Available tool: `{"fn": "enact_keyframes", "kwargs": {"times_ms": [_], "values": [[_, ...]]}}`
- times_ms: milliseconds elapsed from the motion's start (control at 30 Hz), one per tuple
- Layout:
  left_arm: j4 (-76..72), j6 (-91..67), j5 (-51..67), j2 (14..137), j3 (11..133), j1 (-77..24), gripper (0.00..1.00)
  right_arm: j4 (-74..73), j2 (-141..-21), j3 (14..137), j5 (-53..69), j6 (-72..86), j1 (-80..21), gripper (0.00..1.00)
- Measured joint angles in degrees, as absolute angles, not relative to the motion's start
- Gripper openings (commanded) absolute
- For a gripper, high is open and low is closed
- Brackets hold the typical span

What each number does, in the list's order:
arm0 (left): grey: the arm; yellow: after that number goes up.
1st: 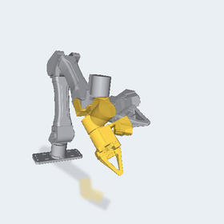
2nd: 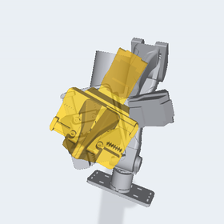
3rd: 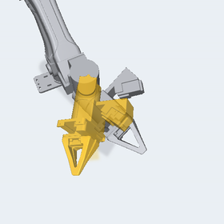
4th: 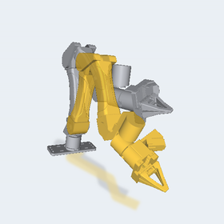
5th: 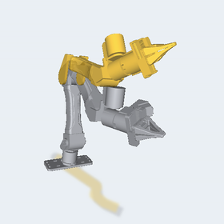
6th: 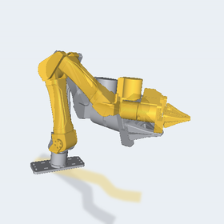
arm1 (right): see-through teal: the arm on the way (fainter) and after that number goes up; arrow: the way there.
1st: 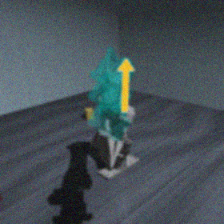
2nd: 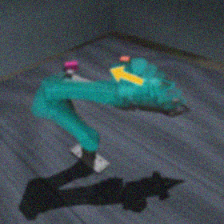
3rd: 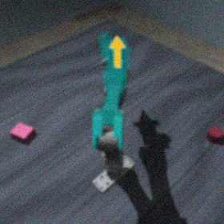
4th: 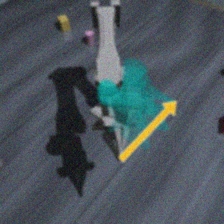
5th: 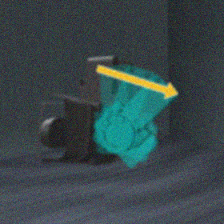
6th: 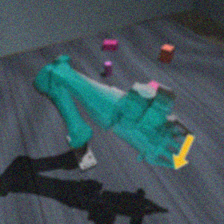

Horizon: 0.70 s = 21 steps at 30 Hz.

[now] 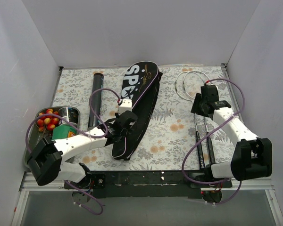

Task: Pack up the badminton gear

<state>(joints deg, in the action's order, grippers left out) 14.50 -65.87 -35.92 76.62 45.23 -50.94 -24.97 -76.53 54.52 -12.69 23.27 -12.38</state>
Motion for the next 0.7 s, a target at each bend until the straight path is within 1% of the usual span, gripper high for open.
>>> {"fn": "enact_keyframes", "kwargs": {"times_ms": [200,500,700], "values": [[15.3,-65.9,-31.2,71.8,44.2,-50.5,0.0,-24.2,-78.3,52.6,-10.4,18.3,-4.2,0.56],[15.1,-65.8,-26.4,69.1,42.8,-50.4,0.0,-21.6,-84.7,50.9,-9.9,14.4,-2.2,0.58],[14.8,-65.8,-25.1,69.2,42.6,-50.3,0.0,-20.9,-86.4,50.4,-10.5,13.3,-0.8,0.58]]}}
